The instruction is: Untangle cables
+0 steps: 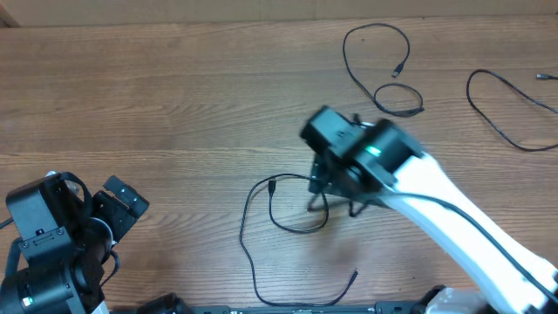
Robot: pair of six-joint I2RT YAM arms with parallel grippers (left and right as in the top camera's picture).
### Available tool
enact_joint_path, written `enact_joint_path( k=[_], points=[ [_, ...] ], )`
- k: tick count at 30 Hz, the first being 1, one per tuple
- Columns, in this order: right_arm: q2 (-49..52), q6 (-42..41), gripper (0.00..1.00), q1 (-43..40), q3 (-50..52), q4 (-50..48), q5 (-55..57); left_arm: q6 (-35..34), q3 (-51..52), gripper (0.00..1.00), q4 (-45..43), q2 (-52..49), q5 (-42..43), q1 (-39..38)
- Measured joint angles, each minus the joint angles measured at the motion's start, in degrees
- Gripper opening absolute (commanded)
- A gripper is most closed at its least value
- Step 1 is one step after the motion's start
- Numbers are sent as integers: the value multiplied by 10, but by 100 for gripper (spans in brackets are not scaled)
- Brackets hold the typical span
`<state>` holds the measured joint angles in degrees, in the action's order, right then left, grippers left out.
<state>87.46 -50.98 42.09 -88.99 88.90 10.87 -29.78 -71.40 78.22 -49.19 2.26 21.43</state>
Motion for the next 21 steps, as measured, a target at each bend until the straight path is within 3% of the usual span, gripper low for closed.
enact_joint_path(
  k=[4, 15, 19, 21],
  points=[
    [-29, -25, 100, 23, 10, -34, -22, 0, 0, 100, 0, 0, 0, 0],
    [-8, -45, 100, 90, 271, -532, -190, 0, 0, 100, 0, 0, 0, 0],
    [-8, -45, 99, 93, 335, -622, -227, 0, 0, 100, 0, 0, 0, 0],
    [-8, -42, 92, 100, 368, -653, -247, 0, 0, 100, 0, 0, 0, 0]
  ],
)
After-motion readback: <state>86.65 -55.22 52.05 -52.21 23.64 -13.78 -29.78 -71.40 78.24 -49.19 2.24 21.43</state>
